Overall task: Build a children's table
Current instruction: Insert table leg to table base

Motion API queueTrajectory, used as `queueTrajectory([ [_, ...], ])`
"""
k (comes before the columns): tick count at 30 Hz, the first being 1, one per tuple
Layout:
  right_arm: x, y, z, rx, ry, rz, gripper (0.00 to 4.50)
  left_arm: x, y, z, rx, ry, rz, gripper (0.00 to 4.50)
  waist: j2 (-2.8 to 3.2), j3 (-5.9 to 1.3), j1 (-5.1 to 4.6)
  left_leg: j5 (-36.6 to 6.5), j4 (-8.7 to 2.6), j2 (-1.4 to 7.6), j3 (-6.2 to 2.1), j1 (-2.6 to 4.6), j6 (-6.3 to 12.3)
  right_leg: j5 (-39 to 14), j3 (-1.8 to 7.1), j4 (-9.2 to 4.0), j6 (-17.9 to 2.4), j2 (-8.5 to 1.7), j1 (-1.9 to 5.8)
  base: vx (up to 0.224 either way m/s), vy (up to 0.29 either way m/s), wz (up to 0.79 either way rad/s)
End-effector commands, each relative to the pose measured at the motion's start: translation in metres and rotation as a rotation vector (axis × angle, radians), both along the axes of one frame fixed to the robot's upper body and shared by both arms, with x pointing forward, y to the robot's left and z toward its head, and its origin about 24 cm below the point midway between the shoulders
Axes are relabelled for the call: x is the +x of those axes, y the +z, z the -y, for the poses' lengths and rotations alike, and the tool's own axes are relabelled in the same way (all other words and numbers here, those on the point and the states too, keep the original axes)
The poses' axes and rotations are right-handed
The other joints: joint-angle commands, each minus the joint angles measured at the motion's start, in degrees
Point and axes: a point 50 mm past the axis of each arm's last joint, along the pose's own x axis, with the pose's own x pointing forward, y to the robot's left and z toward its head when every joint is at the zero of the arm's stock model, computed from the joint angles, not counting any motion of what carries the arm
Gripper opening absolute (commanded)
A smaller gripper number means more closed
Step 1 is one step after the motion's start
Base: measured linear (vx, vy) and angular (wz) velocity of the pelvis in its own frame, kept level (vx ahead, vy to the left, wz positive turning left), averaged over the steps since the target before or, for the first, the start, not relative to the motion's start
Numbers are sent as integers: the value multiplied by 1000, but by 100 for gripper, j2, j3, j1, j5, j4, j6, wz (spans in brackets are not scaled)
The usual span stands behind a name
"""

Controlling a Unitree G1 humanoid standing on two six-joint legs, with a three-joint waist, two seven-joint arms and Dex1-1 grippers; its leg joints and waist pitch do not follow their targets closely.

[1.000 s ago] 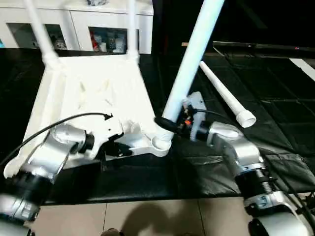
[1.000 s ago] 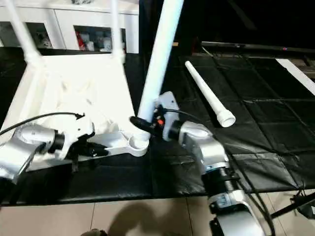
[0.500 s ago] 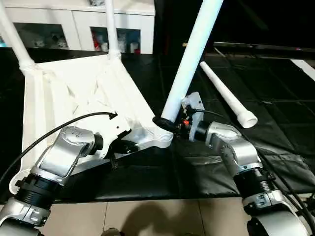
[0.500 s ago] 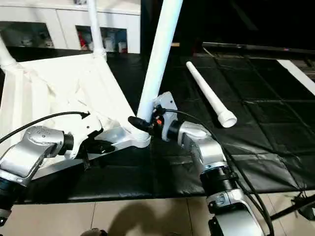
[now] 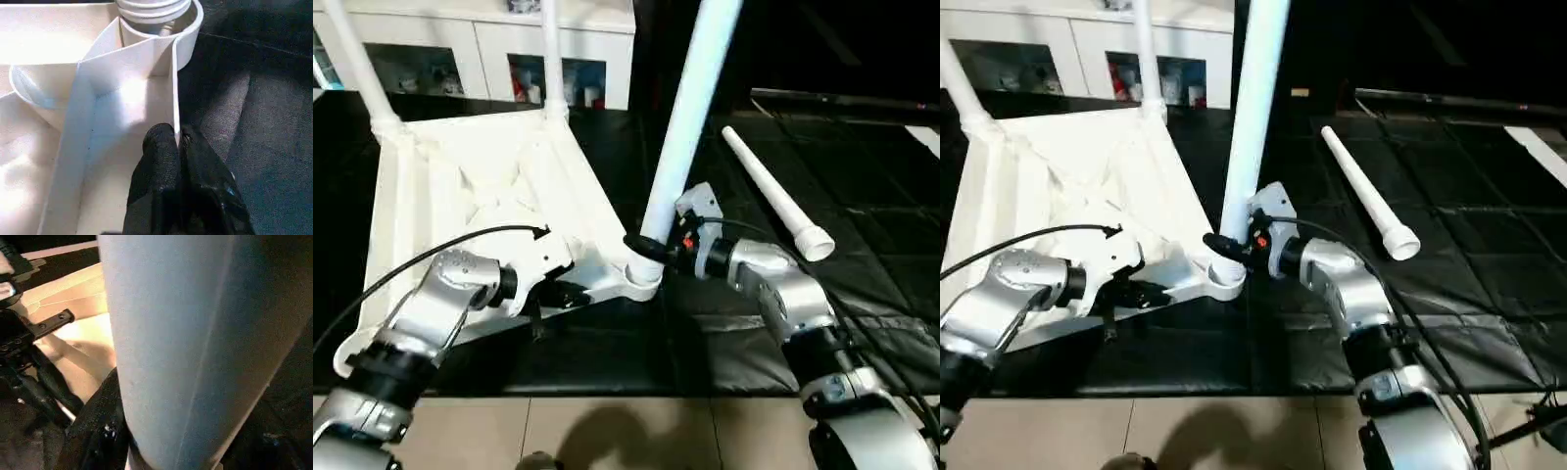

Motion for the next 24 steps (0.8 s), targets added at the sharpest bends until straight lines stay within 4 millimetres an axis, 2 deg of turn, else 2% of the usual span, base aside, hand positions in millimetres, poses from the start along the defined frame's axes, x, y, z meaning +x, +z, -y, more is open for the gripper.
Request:
queueTrajectory([
  [1,-3,-7,0,-41,32,-35,193,3,-1,2,21,-7,7,0,68,-399,-2,-2145,-400,27,40,195,-265,-1455,101,-511,-1067,-204,168,0,0,0],
  [8,-7,-9,0,-54,73,-47,193,6,0,2,14,-29,18,0,62,-385,2,-2402,-416,36,19,202,-315,-1913,106,-551,-971,-231,137,0,0,0],
  [13,-5,-11,2,-54,52,-51,193,5,2,3,6,-53,15,0,60,-390,-3,-2375,-420,35,17,193,-317,-1847,102,-541,-988,-226,142,0,0,0],
  [17,3,-13,6,-43,-17,-63,193,1,3,4,8,-107,-4,0,83,-406,-7,-2281,-412,30,25,199,-311,-1557,99,-515,-1112,-216,147,0,0,0],
  [20,5,-13,9,-50,-32,-63,193,1,4,3,15,-112,-3,0,90,-406,-7,-2210,-417,35,24,185,-296,-1424,96,-502,-1111,-212,159,0,0,0],
  [24,4,-15,9,-58,-23,-72,192,1,4,3,18,-112,1,0,84,-391,-7,-2353,-422,33,22,191,-311,-1662,97,-524,-1076,-220,152,0,0,0],
])
